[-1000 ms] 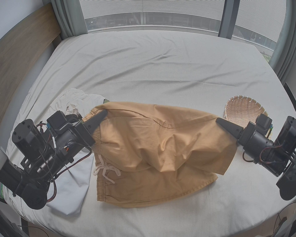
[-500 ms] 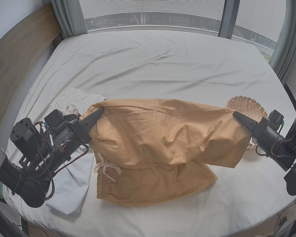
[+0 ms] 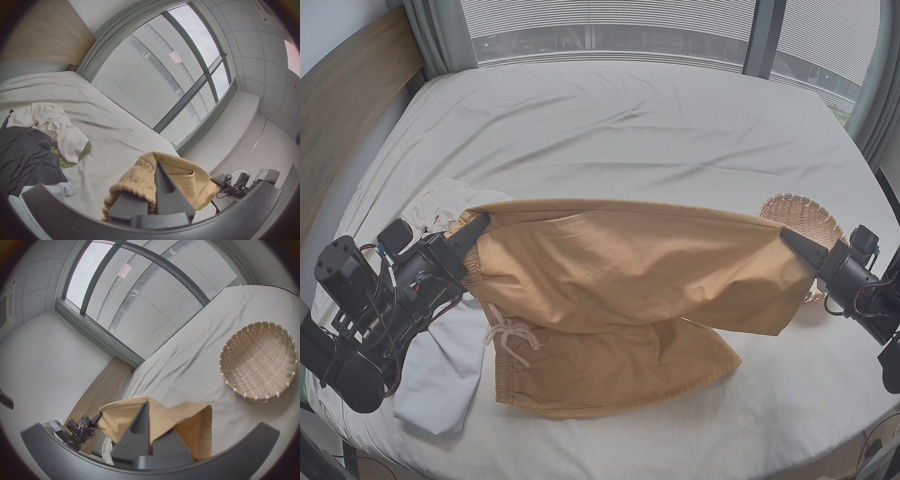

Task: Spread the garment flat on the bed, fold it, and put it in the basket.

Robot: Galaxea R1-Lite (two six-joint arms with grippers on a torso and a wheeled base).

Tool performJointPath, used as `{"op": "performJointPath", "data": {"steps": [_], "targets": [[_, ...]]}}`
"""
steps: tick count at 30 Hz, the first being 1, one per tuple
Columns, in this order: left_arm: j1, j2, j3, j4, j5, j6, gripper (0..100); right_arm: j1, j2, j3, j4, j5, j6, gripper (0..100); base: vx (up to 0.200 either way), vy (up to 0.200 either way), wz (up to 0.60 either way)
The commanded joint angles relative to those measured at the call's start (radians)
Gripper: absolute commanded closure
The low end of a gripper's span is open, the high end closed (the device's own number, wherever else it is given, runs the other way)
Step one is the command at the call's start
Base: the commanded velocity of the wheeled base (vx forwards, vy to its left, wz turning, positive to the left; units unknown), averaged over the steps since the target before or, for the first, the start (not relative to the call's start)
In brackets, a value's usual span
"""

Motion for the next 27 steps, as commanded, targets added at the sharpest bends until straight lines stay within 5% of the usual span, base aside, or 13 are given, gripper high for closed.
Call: {"op": "performJointPath", "data": {"steps": [1, 18, 27], "targets": [[0.006, -0.002, 0.003, -0.001, 0.001, 0.0, 100, -0.005, 0.003, -0.001, -0.001, 0.0, 0.0, 100, 0.0, 0.0, 0.0], [0.028, -0.014, 0.003, 0.0, 0.003, -0.002, 100, 0.013, 0.015, -0.016, -0.005, 0.0, -0.006, 100, 0.0, 0.0, 0.0], [0.029, -0.009, -0.008, 0.0, 0.003, 0.005, 100, 0.05, 0.127, -0.106, -0.008, -0.002, -0.098, 100, 0.0, 0.0, 0.0]]}}
